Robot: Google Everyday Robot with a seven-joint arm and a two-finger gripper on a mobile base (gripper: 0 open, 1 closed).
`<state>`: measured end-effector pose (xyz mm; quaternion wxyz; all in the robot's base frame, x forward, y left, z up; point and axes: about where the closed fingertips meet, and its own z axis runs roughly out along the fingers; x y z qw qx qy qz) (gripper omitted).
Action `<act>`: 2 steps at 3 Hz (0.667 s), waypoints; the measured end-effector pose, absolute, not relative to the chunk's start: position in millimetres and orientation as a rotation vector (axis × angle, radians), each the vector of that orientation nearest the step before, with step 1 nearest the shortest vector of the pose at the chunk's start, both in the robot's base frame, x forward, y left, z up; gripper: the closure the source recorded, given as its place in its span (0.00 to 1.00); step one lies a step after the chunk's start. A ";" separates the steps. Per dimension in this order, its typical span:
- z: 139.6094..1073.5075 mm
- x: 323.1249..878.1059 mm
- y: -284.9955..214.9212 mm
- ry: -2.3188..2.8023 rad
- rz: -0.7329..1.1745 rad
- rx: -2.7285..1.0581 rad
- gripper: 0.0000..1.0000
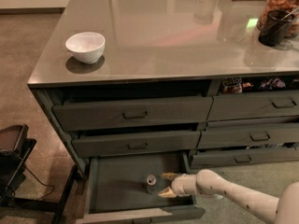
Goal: Pick redbull can from bottom drawer and place on counter
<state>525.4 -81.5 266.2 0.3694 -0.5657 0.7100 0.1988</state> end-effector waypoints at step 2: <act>247.6 539.3 -68.0 1.794 0.509 -1.464 0.31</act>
Offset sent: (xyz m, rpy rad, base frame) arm 0.0247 0.0170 -0.0278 0.0137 -0.0332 0.0160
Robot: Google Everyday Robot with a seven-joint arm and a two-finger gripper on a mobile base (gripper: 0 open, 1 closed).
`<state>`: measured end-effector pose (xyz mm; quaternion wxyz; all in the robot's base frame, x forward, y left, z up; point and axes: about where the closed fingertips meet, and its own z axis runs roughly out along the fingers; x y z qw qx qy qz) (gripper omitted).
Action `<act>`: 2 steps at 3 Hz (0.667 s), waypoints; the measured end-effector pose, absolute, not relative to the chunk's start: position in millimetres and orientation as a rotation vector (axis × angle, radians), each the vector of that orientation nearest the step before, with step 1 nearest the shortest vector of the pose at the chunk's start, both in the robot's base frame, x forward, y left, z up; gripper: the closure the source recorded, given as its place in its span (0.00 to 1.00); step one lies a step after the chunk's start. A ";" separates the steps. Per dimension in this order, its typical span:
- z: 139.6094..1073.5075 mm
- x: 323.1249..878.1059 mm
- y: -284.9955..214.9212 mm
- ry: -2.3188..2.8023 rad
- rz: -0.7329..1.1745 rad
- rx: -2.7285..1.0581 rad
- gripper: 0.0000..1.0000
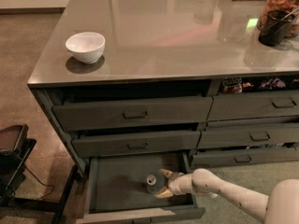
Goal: Pick redbull can from bottom drawer and place on counter
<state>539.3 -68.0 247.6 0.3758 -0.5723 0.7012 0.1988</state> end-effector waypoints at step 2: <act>225.2 556.9 -45.3 1.751 0.544 -1.455 0.31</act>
Offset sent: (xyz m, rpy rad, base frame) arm 0.0327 0.0334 -0.0365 0.0706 -0.0170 0.0279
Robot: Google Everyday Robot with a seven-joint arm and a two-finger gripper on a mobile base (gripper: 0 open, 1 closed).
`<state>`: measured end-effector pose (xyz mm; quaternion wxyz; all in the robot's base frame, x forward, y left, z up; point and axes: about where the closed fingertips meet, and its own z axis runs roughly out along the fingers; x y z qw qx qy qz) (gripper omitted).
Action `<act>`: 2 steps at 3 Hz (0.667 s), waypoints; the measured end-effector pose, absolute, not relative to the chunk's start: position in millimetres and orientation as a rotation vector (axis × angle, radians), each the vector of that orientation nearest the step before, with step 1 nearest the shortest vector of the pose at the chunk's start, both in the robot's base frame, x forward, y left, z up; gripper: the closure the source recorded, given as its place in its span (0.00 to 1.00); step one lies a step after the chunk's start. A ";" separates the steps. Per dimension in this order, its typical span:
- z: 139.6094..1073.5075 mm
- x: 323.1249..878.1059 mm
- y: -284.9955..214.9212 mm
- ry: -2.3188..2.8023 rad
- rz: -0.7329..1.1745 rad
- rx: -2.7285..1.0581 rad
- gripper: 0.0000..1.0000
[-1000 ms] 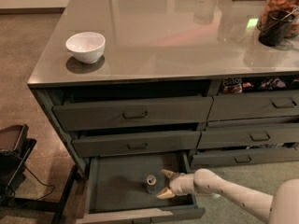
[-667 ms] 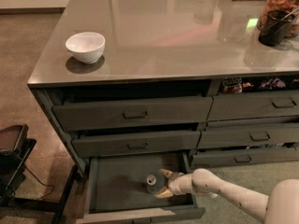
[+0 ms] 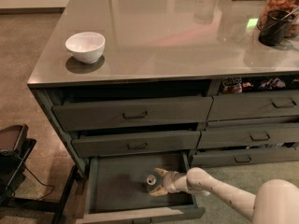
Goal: Pick redbull can from bottom drawer and place on counter
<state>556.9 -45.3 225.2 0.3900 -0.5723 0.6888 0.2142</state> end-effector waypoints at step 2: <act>211.6 563.6 -30.7 1.738 0.584 -1.450 0.50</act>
Offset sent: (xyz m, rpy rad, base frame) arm 0.0048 0.0129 -0.0109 0.0222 0.0110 0.0143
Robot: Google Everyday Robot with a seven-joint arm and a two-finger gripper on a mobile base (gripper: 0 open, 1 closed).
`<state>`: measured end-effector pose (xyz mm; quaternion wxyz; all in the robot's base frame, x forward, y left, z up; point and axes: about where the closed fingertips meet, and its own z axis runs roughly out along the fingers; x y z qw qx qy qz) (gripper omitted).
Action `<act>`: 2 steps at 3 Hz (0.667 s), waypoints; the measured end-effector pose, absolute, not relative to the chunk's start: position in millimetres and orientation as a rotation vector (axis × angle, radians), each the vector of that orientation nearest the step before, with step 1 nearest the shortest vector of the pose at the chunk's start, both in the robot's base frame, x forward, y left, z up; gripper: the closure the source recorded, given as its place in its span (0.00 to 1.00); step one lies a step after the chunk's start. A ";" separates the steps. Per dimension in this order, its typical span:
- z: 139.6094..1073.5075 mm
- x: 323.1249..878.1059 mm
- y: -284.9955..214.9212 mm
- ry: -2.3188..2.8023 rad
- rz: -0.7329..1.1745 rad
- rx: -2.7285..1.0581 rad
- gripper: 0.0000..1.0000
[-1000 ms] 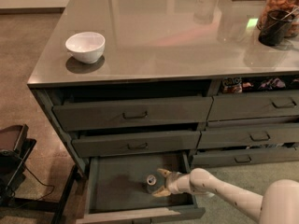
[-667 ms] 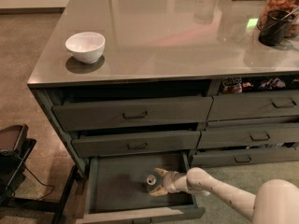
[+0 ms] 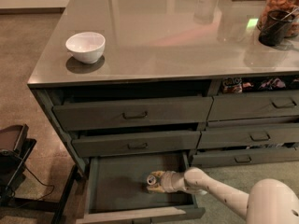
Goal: Pick redbull can from bottom drawer and place on counter
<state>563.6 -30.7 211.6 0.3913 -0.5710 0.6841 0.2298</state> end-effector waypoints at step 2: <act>211.6 563.6 -30.7 1.738 0.584 -1.450 0.96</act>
Offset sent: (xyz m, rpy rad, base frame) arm 0.0000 0.0000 0.0000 0.0000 0.0000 0.0000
